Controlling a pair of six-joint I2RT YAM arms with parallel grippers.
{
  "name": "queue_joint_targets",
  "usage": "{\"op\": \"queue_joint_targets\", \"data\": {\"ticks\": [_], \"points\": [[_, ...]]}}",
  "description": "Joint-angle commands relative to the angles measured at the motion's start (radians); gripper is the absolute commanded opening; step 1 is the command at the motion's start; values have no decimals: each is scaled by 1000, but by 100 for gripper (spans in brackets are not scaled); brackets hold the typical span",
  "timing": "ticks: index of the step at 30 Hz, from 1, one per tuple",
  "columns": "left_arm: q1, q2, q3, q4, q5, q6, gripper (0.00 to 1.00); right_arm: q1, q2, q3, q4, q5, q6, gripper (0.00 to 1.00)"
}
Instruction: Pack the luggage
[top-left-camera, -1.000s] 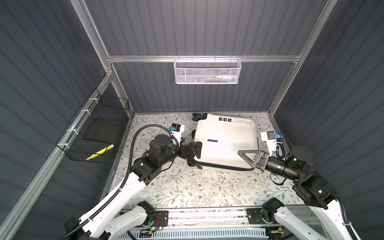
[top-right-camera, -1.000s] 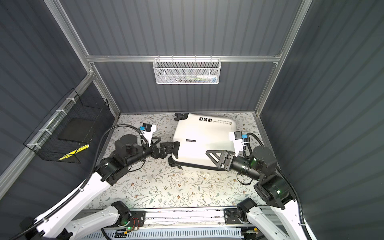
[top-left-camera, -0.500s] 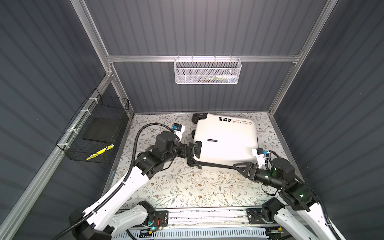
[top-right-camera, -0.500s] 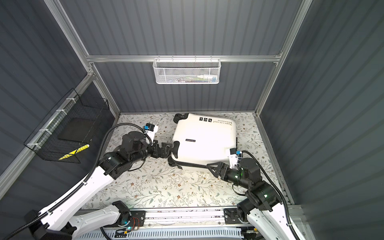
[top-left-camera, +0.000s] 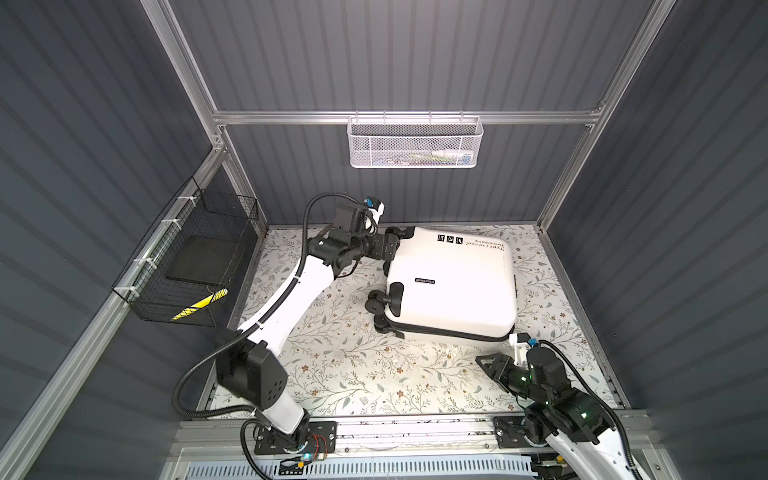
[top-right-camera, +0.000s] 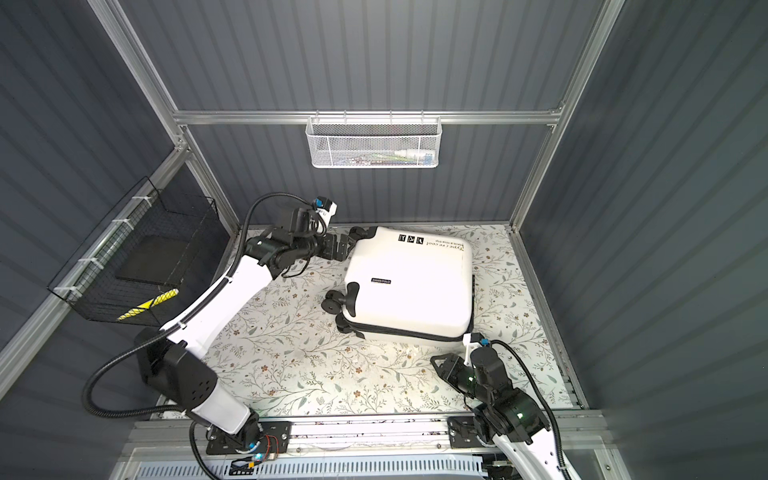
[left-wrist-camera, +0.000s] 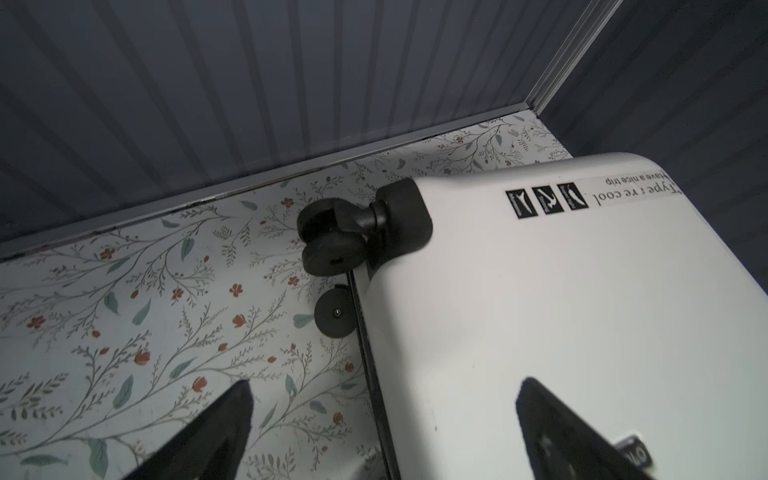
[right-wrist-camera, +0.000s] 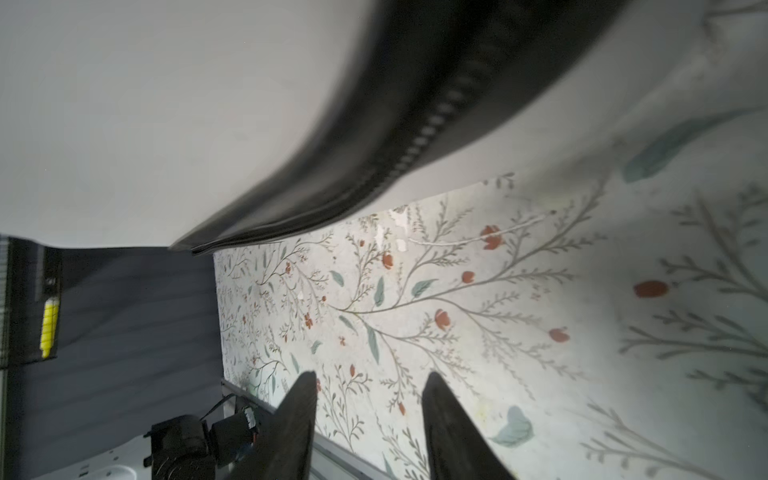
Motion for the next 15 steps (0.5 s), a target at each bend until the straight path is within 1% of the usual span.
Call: {"op": "queue_joint_targets", "data": {"ticks": [1,6,10,12,15], "points": [[12,121,144,-73,50,80,100,4,19,-29,45,87,46,38],[14,341,425,-167,81,117,100,3,113,-37,126,140,49,34],[14,494,633,-230,85,114,100,-1,183,-38,177,178,46,33],[14,535,676,-218,89,101,100,-2,206,-39,203,191,44,32],[14,566,688,-167,108,75,100,-9,234,-39,230,202,39,32]]}}
